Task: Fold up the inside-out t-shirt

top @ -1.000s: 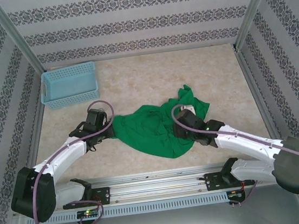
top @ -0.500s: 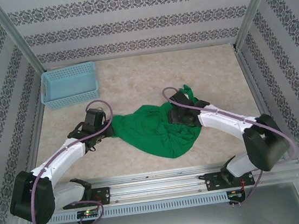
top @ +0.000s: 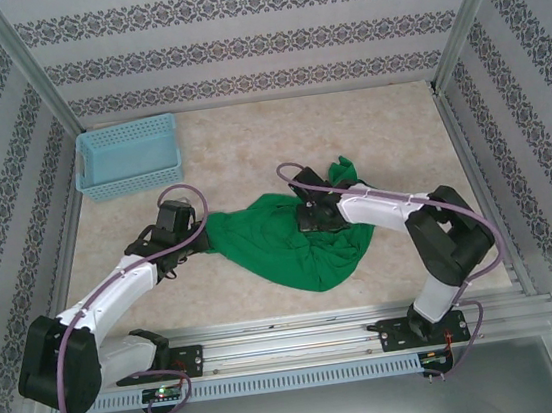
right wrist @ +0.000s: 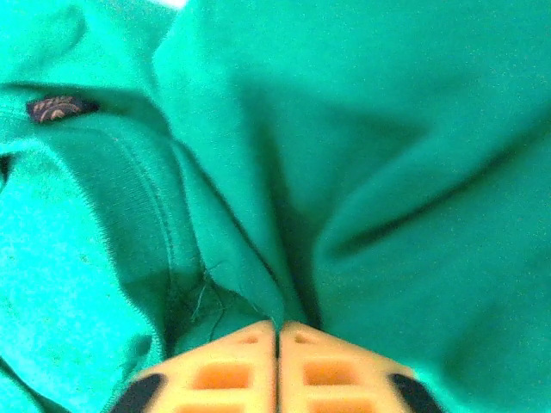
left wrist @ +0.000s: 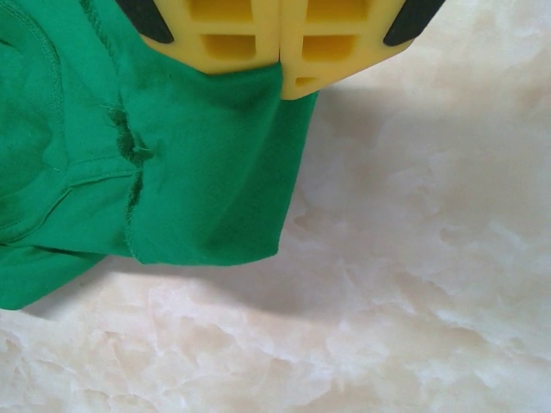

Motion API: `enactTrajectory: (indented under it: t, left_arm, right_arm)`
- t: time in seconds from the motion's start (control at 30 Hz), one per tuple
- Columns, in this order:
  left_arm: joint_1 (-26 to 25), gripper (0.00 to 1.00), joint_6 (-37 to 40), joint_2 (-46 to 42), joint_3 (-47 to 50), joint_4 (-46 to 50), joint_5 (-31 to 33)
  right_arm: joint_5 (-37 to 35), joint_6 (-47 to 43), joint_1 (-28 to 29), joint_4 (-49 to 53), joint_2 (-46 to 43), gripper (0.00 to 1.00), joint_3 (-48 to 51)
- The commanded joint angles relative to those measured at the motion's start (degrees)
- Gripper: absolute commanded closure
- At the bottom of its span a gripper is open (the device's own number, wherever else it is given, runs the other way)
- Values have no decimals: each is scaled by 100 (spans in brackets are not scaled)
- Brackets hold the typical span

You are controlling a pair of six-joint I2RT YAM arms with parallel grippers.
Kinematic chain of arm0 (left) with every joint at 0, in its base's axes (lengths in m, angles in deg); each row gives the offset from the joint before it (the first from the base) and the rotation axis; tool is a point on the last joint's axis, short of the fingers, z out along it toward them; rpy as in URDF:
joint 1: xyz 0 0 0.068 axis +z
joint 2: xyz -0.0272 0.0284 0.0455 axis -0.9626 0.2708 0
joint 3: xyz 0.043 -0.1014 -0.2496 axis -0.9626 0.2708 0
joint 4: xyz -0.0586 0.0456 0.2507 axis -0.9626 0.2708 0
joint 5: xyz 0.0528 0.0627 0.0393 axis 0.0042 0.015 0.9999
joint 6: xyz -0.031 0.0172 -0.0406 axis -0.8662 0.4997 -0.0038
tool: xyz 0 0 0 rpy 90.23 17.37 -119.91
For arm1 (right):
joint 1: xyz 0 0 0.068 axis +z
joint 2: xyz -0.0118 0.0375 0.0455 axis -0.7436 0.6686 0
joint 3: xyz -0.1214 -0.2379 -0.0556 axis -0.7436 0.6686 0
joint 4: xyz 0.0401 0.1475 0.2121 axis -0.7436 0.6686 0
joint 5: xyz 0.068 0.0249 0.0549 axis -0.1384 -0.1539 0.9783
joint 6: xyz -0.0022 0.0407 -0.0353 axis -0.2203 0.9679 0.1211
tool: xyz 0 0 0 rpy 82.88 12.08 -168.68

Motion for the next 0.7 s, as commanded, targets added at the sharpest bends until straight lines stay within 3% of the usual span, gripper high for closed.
enactTrajectory:
  t: [0.0,0.23,0.33,0.5,0.67]
  left_arm:
    - [62,100,78,-322,-236,284,329]
    - [78,100,45,-1300,-530,163,534]
    - [79,100,2,-1628,-582,-49,429]
    - [79,100,64,-1303,-707,100,373]
    - [87,100,-24,-562,-920,690,509]
  right_arm:
    - [-789,-356,29,718,-811,100,-266]
    - [-1458,-1081,49,1511,-2965,100,-620]
    - [-1453,-1135,109,1913,-3344,100,-948]
    - [-1244,-1098,405,1963,-2988,100,-1107]
    - [-569,-830,619,1273,-1525,100,-1181]
